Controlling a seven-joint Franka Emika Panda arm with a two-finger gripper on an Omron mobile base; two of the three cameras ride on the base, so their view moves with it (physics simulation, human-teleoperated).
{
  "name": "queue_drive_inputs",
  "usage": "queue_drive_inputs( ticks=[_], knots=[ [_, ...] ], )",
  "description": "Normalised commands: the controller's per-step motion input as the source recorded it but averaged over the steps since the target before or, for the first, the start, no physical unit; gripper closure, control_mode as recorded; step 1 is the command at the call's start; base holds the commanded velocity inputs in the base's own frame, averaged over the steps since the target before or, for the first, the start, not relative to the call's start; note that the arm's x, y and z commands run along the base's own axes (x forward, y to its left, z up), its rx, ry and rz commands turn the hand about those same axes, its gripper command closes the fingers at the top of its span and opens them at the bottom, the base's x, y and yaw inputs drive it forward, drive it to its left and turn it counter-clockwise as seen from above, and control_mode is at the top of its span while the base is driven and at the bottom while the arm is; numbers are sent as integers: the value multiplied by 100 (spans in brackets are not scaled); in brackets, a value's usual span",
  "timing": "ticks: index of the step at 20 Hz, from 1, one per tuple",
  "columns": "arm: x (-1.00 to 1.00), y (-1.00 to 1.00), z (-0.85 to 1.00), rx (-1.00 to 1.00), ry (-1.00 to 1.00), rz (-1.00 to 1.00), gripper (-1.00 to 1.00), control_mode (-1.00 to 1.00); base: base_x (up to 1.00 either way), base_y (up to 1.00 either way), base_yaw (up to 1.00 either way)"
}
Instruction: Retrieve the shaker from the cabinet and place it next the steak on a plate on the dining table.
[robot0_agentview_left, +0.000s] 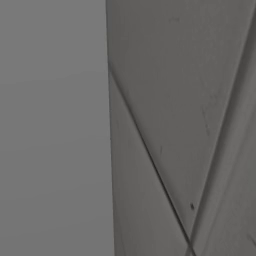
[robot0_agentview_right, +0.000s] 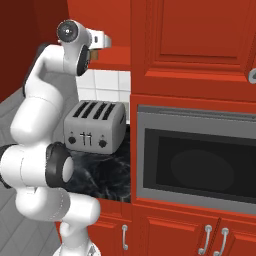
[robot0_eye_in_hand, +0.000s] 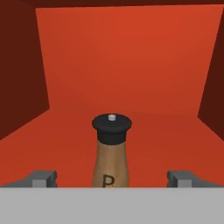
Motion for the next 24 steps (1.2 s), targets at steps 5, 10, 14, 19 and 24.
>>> queue_drive_inputs(
  ticks=[5,10,14,19,24],
  knots=[
    [27,0,0,0,0,0,-100,-100,0,0,0],
    [28,9,0,0,0,0,-100,-100,0,0,0],
    [19,5,-1,0,0,0,-100,-100,0,0,0],
    [21,3,-2,0,0,0,100,-100,0,0,0],
    [10,0,-2,1,0,0,100,-100,0,0,0]
  ],
)
